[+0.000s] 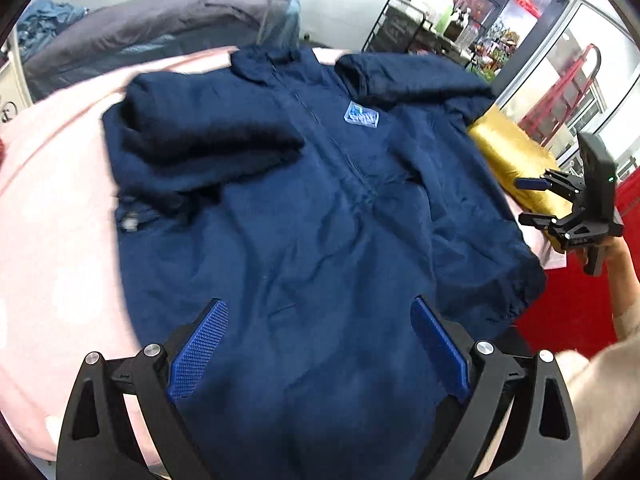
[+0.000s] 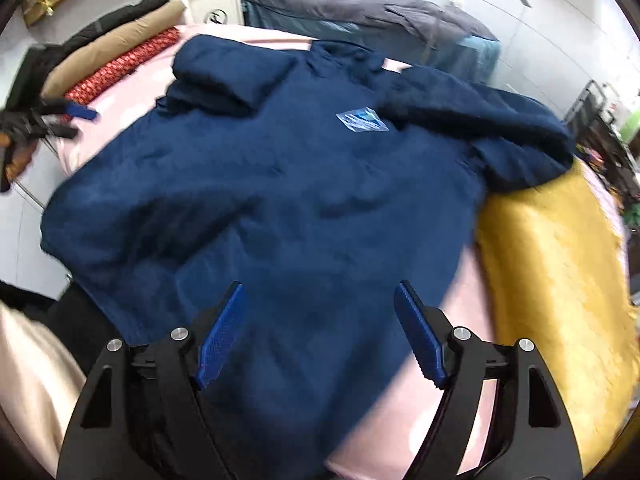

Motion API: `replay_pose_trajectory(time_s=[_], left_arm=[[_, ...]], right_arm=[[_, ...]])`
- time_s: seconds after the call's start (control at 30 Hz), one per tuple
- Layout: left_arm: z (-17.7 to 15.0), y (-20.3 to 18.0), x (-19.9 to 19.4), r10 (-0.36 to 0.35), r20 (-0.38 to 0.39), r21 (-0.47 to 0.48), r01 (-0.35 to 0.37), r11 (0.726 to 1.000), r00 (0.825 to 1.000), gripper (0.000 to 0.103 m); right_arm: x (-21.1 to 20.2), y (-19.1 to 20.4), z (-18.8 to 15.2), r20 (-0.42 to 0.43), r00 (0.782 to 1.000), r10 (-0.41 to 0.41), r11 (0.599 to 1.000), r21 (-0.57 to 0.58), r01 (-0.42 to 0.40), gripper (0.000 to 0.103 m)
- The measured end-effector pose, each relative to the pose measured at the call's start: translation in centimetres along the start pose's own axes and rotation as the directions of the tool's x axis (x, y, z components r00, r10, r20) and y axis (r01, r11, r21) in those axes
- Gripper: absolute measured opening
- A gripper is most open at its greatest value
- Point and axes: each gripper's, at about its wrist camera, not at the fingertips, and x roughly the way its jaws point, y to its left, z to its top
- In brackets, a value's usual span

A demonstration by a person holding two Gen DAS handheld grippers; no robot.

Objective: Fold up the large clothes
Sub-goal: 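Spread the jacket flat on the bed with both grippers, then release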

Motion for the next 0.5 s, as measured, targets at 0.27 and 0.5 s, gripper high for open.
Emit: replay_pose_trajectory(time_s=[0.27, 0.5], left_arm=[[-2.4, -1.1, 8.7, 0.051, -0.219, -0.057, -0.065, 0.996, 0.974, 0.091], [-4.4, -2.6, 9.3, 0.154, -0.106, 0.015, -0.153, 0.988, 0.982, 0.096]], right_arm=[[11.6, 5.0, -2.2, -0.302, 0.942, -0.147, 0.987, -0.107, 0.119, 0.087], [11.1, 4.9, -3.3, -0.281, 0.946, -0.16, 0.985, 0.016, 0.171, 0.097]])
